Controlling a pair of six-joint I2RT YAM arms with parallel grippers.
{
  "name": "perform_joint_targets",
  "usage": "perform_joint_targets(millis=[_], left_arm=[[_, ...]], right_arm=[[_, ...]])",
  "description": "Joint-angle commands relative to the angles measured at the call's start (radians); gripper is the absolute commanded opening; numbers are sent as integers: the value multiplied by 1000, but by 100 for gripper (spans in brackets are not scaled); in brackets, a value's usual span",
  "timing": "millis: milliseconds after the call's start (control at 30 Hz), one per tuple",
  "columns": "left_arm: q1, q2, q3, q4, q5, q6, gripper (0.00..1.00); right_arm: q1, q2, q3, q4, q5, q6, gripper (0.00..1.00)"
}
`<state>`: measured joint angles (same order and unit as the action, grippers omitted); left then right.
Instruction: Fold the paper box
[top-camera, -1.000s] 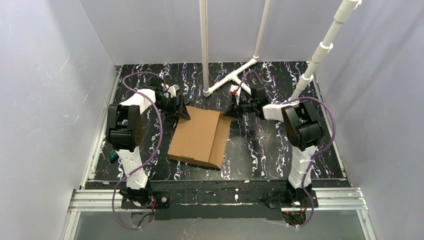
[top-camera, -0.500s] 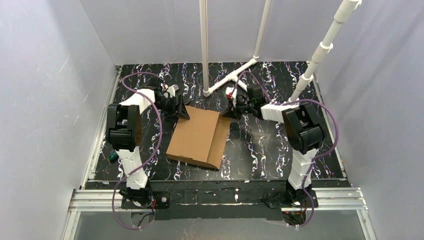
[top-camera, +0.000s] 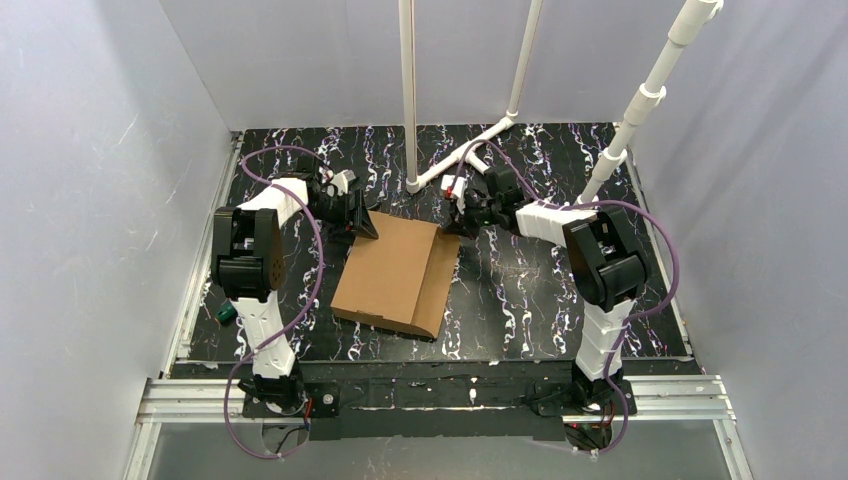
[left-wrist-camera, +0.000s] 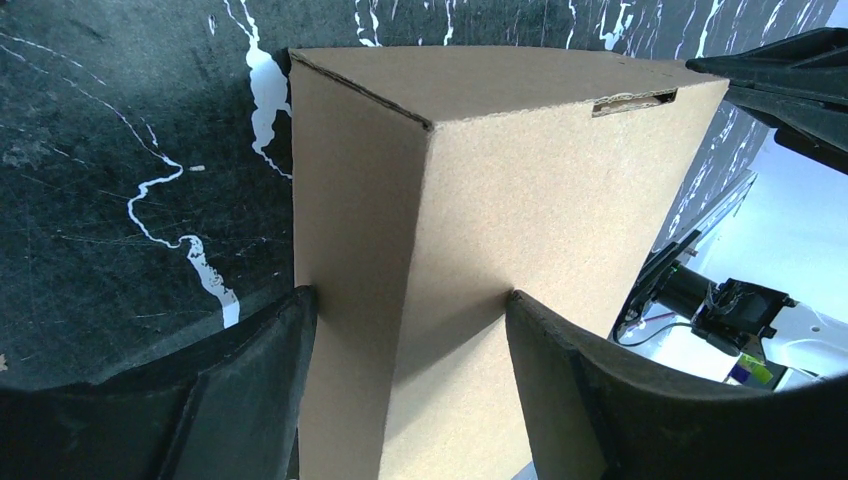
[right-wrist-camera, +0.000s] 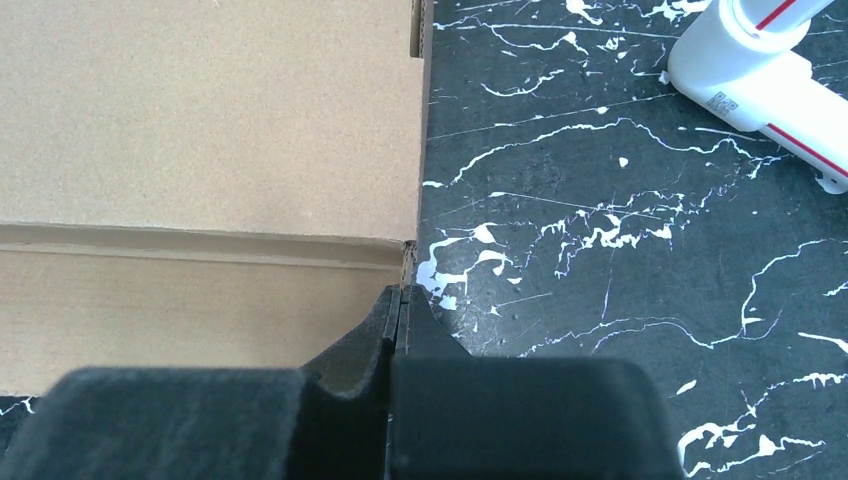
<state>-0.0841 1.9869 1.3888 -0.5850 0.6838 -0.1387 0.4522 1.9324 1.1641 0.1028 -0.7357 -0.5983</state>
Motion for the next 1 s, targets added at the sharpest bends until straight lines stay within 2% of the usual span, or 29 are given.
perform_joint_targets(millis=[0, 167, 600, 967], left_arm=[[-5, 21, 11, -17, -20, 13, 66], [-5, 22, 14, -19, -17, 17, 66], [-15, 32, 36, -34, -14, 21, 66], [-26, 45, 50, -38, -16, 21, 66]], right_arm=[[44, -6, 70, -71, -16, 18, 1], [58, 14, 117, -101, -17, 45, 1], [108, 109, 303, -369, 45, 48, 1], [148, 155, 388, -518, 98, -27, 1]])
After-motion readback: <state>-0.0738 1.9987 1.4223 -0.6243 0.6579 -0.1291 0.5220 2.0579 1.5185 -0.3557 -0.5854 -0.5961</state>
